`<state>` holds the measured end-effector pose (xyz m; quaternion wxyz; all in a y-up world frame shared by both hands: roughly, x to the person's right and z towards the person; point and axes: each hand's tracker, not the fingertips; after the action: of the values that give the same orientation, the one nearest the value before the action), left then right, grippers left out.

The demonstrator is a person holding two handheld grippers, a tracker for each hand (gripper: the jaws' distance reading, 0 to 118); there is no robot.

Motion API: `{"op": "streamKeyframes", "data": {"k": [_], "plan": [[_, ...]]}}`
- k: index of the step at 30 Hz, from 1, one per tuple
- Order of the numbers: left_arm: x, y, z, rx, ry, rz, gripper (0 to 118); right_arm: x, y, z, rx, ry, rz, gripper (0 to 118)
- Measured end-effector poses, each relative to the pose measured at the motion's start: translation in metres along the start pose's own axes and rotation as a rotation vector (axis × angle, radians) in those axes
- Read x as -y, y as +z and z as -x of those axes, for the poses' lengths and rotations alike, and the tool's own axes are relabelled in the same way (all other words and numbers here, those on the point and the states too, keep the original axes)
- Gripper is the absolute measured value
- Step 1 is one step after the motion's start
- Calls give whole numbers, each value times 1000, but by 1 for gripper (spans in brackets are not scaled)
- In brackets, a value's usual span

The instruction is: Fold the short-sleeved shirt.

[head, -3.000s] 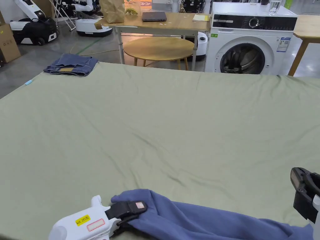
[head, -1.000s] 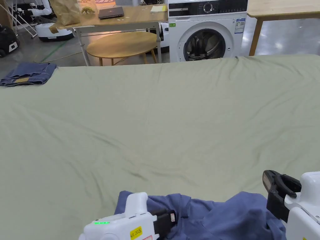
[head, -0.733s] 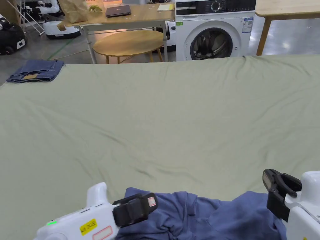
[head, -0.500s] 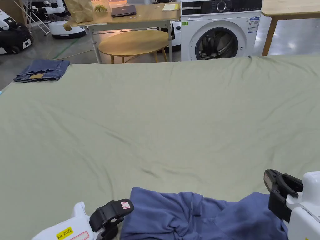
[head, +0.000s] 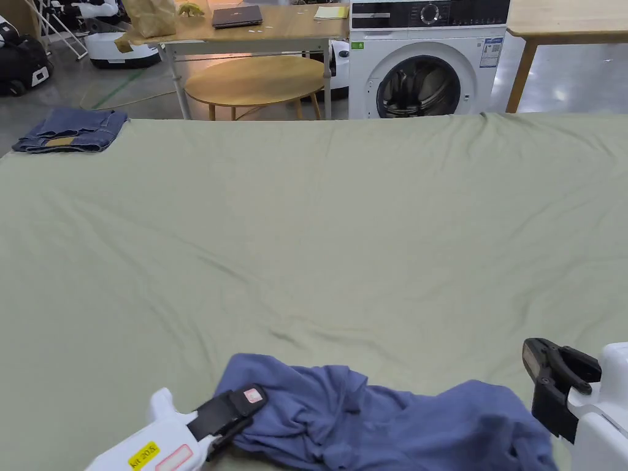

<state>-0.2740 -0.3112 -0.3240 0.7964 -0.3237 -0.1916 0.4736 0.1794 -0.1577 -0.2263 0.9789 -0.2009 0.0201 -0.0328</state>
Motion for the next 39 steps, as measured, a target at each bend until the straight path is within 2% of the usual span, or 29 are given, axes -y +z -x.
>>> {"op": "streamKeyframes", "data": {"k": [2,6,9,14,18,20,22,23,24,26,27,29,31,34,37,38,39], "plan": [[-21,19,-6,-51,-70,-48,7,-1,1,0,4,-4,-6,2],[-46,49,-49,-187,-381,-123,7,-1,0,0,4,-5,-11,2],[-25,43,-106,-213,-663,-116,7,1,-1,1,2,-2,-6,2],[68,-22,-183,-359,-1219,-7,7,6,1,-4,5,-10,5,2],[152,-73,-190,-359,-1505,189,7,9,7,-13,23,-19,4,2],[188,-96,-180,-448,-1674,277,7,12,9,-20,32,-32,4,2],[209,-109,-173,-620,-1809,226,7,14,10,-25,40,-49,8,2],[207,-108,-173,-610,-1802,217,8,15,11,-27,42,-54,11,2],[201,-106,-176,-570,-1748,229,14,16,11,-28,43,-56,12,2],[178,-92,-183,-455,-1471,296,74,17,12,-29,42,-56,15,2],[164,-84,-189,-378,-1350,309,87,17,13,-28,39,-54,16,2],[125,-51,-202,-105,-1087,243,88,17,13,-28,33,-52,17,2],[100,-30,-204,11,-955,145,91,17,12,-28,28,-60,13,2],[66,-23,-195,-2,-764,146,91,18,11,-26,17,-72,13,2],[57,-39,-170,-143,-638,183,91,20,9,-23,8,-73,19,2],[59,-44,-159,-216,-617,269,88,21,9,-23,2,-74,23,2],[62,-47,-151,-212,-592,328,74,22,9,-22,-2,-73,28,2]]}}
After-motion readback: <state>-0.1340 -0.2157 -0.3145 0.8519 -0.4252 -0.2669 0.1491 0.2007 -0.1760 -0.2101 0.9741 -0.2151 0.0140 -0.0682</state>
